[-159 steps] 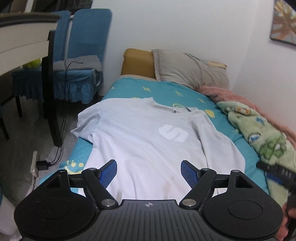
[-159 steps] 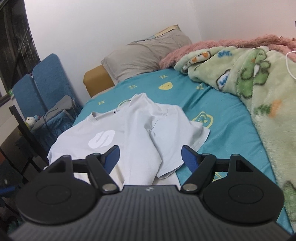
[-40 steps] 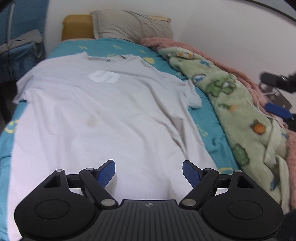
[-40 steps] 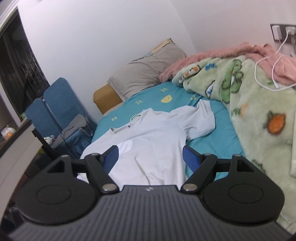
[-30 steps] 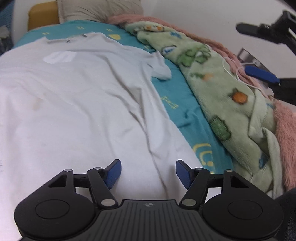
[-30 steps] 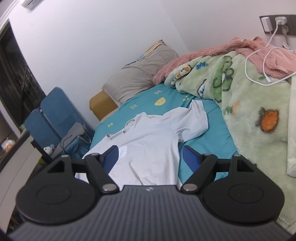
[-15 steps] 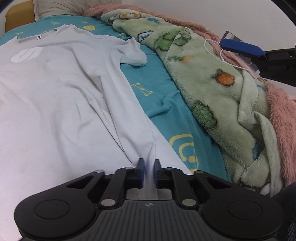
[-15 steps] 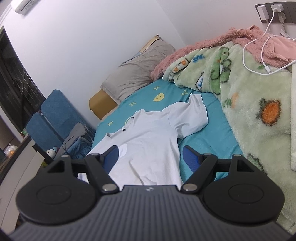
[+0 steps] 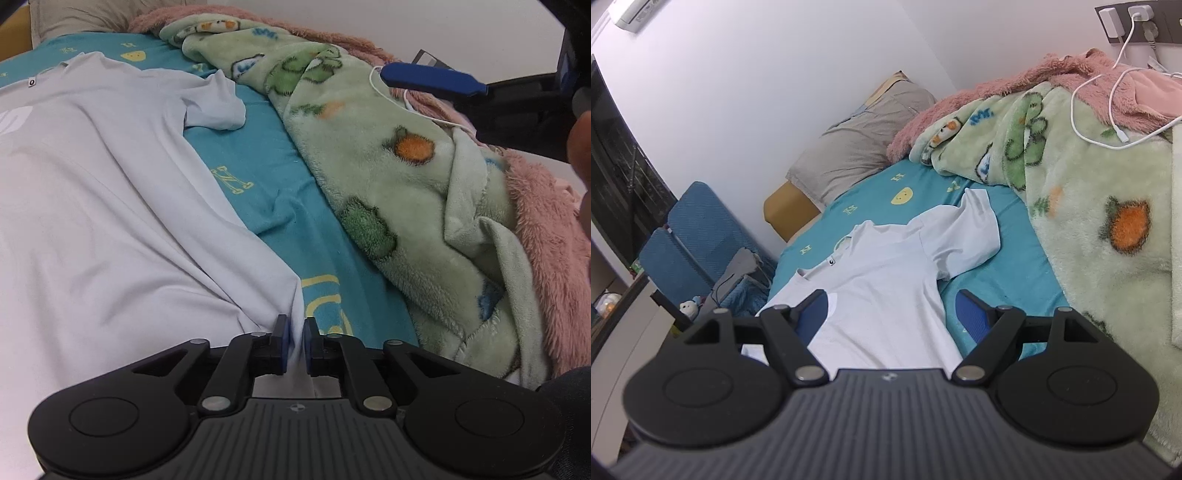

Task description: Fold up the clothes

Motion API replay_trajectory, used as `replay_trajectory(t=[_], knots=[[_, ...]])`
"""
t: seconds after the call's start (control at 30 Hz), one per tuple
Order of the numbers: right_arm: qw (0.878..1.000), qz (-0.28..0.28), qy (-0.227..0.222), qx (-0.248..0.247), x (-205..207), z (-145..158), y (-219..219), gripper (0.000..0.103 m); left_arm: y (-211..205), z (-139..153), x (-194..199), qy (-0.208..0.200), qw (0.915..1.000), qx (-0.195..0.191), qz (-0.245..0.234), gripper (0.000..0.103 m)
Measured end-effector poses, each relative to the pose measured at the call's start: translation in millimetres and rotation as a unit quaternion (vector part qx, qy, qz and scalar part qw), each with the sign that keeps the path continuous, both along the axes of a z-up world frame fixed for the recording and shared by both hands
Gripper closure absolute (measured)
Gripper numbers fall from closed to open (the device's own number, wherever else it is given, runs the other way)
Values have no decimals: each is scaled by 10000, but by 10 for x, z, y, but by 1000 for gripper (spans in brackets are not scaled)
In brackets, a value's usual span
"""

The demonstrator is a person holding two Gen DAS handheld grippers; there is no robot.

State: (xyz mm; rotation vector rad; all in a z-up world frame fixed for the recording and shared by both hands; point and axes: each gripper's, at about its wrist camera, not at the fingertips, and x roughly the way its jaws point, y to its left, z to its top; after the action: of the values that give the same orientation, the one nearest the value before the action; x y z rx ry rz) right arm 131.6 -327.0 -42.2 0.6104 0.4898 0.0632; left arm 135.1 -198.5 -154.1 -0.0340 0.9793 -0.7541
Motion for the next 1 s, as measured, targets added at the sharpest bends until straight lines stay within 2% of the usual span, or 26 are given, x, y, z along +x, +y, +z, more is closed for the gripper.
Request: replay_trajectory(t=[0.03,0.07,0.1,0.13,0.23,0.33,0.43,0.67,0.77,0.83,0.93,1.0], knots=[[10000,4,-1,18,1,-8,-8,24,40,34,-9,-23,10000,48,1,74],[10000,10,-25,31,1,-5,-11,24,91,78,-20,-76,9999,130,49,66],[10000,16,-52,42,-1,-1,-13,24,146,125,-31,-139,9996,213,109,51],[9999,23,-97,40,-9,8,-12,24,214,177,-38,-217,9991,301,192,44],[9998,36,-201,82,-30,27,-13,24,447,322,-37,-370,9966,557,481,36],[9995,45,-291,144,-48,41,-17,24,712,467,-34,-547,9918,783,854,29],[9992,51,-326,214,-47,39,-19,24,967,596,-39,-739,9862,852,1210,23],[9984,64,-141,544,86,-88,2,24,1358,753,-44,-917,9723,527,2087,17],[9958,39,-41,916,232,-208,-52,24,1441,801,-60,-1056,9655,522,2320,13],[9911,-78,26,1328,389,-319,-157,24,1496,804,-61,-1072,9622,474,2457,10],[9808,-426,264,1883,685,-551,-343,24,1583,803,-58,-1074,9571,396,2662,10],[9718,-632,424,2234,861,-762,-460,24,1660,752,-29,-931,9544,304,2821,10]])
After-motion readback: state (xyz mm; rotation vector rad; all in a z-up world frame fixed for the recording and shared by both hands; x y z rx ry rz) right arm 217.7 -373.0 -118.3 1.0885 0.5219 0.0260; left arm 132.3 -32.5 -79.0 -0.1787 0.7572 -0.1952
